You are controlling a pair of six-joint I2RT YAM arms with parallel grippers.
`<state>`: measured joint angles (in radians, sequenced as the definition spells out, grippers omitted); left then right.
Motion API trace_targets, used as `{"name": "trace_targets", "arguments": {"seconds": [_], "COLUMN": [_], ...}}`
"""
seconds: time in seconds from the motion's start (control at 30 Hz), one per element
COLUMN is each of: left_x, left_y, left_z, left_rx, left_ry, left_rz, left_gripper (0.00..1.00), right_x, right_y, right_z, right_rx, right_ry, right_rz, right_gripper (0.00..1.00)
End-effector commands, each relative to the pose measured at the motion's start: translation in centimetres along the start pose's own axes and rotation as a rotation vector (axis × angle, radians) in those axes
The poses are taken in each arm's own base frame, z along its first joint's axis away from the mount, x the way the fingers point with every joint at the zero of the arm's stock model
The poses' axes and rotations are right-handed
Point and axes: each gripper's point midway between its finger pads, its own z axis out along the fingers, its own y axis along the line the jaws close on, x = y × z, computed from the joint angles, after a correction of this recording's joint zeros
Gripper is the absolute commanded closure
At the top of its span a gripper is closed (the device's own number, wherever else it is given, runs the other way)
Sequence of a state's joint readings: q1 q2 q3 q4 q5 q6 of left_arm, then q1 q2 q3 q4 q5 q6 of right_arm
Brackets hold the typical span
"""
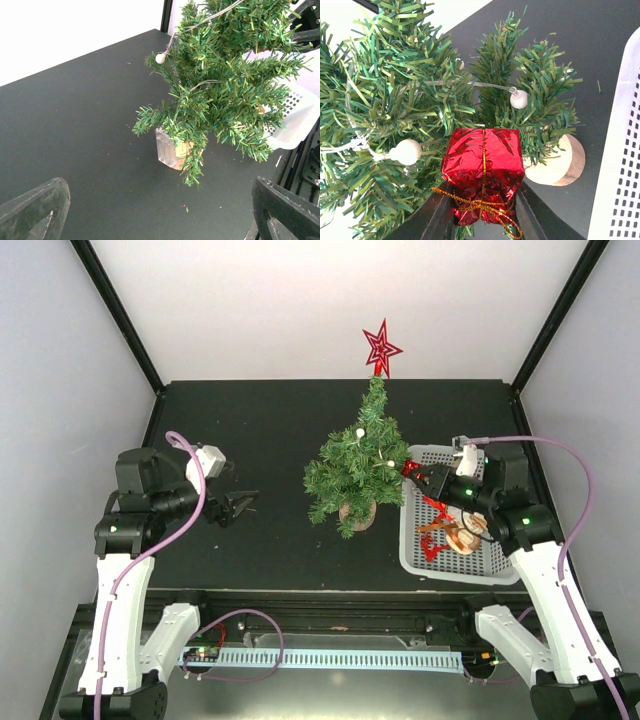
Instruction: Decorate the small christmas tree
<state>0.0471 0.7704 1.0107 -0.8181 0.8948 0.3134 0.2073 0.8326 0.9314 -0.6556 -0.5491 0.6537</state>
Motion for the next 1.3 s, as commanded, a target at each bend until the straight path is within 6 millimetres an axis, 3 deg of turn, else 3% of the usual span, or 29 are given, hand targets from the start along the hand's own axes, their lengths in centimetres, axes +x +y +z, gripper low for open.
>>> {"name": "trace_targets", "arguments": {"seconds": [0.0,0.23,0.57,0.93,1.27], "left_x": [-0.5,-0.5,-0.4,-0.4,-0.4], "left_y": [-0.1,0.0,0.1,0.0,0.1], "left_z": [-0.2,-0.2,-0.2,-0.2,-0.1], "left_rx": [0.004,0.004,0.004,0.006,0.007], "left_ry": [-0.024,-0.025,-0.024,-0.025,-0.024], "left_rz": [0.007,0.007,0.005,0.006,0.005], "left_gripper": [0.01,0.01,0.01,0.01,0.01], "right_x": [-1.0,-1.8,-0.9,0.7,0.8], "right_y": [1.9,2.3,2.3,1.0,-0.2], "right_z": [0.0,0.6,2.1,3.6,4.4], "right_rx": [-0.064,-0.087,-0.102,-0.024,0.025], "right_ry": [-0.007,-0.009,0.049,0.11,0.131], "right_rz": [-0.019,-0.012,0.006,0.003,-0.008], "right_gripper": [0.71,0.71,0.7,0.7,0.67]}}
